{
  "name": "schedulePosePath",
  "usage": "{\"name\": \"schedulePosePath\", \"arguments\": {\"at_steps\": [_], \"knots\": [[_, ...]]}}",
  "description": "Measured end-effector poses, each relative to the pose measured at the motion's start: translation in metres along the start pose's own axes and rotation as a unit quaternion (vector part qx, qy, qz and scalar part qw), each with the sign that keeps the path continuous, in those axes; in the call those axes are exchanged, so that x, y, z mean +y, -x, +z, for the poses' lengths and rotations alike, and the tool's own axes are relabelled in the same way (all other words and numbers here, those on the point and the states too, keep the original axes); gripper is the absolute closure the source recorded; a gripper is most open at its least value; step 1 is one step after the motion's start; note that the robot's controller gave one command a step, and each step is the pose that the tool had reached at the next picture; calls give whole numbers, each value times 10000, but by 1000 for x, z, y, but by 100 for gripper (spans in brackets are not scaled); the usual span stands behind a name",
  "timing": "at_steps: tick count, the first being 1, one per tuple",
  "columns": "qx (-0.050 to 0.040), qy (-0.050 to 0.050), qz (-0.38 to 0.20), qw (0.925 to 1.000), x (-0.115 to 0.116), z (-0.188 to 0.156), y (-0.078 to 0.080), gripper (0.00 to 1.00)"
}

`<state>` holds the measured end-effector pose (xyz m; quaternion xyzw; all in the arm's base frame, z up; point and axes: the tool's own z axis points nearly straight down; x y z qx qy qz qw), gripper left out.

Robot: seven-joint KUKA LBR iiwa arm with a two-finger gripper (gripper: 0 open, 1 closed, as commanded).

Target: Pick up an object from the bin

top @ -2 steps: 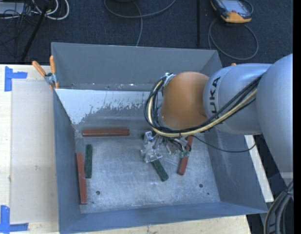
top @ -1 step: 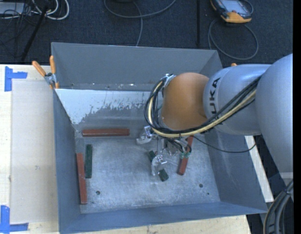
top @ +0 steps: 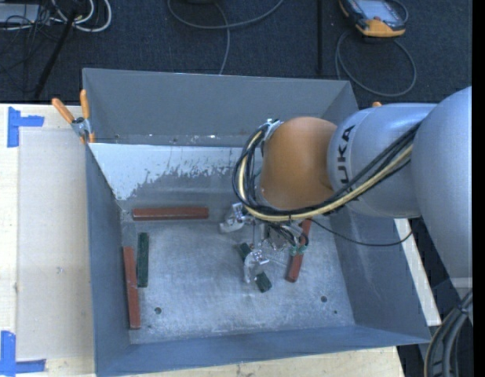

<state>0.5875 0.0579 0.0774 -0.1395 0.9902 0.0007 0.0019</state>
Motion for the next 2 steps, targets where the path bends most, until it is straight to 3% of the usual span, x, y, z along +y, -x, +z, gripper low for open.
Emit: {"name": "schedulePosePath", "arguments": {"at_steps": [1,2], "knots": [[-87,8,-1342,9909,-51,-1,-32,100],[-87,9,-1338,9910,-51,-1,-32,100]]}}
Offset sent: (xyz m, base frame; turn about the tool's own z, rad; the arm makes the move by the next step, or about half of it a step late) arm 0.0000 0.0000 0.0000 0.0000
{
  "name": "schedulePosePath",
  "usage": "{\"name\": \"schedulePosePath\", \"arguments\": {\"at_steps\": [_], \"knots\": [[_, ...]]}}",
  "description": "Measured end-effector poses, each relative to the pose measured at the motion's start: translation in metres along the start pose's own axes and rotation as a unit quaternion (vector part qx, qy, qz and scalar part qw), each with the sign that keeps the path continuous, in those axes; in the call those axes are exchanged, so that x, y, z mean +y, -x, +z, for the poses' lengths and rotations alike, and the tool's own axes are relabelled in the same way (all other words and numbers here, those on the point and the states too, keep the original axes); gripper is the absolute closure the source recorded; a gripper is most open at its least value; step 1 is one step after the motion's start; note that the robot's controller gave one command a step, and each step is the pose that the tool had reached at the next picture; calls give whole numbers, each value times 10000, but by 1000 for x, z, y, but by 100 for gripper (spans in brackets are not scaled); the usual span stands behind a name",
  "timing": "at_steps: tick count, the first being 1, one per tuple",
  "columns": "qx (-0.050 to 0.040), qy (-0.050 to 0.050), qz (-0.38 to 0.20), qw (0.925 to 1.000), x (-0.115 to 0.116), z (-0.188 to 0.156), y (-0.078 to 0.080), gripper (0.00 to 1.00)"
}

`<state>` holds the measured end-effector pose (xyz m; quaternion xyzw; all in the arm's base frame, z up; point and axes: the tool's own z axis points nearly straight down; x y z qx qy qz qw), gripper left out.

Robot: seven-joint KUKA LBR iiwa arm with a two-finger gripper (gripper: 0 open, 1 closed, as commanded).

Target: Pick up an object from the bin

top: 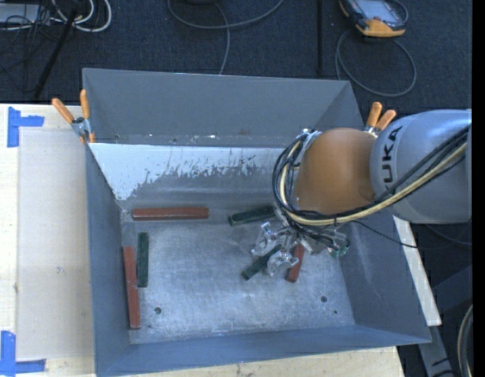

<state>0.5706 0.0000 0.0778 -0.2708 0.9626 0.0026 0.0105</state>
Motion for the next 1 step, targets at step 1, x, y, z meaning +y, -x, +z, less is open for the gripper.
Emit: {"name": "schedulePosePath", "arguments": {"at_steps": [1], "knots": [[80,-7,96,9999,-1,-155,10,100]]}}
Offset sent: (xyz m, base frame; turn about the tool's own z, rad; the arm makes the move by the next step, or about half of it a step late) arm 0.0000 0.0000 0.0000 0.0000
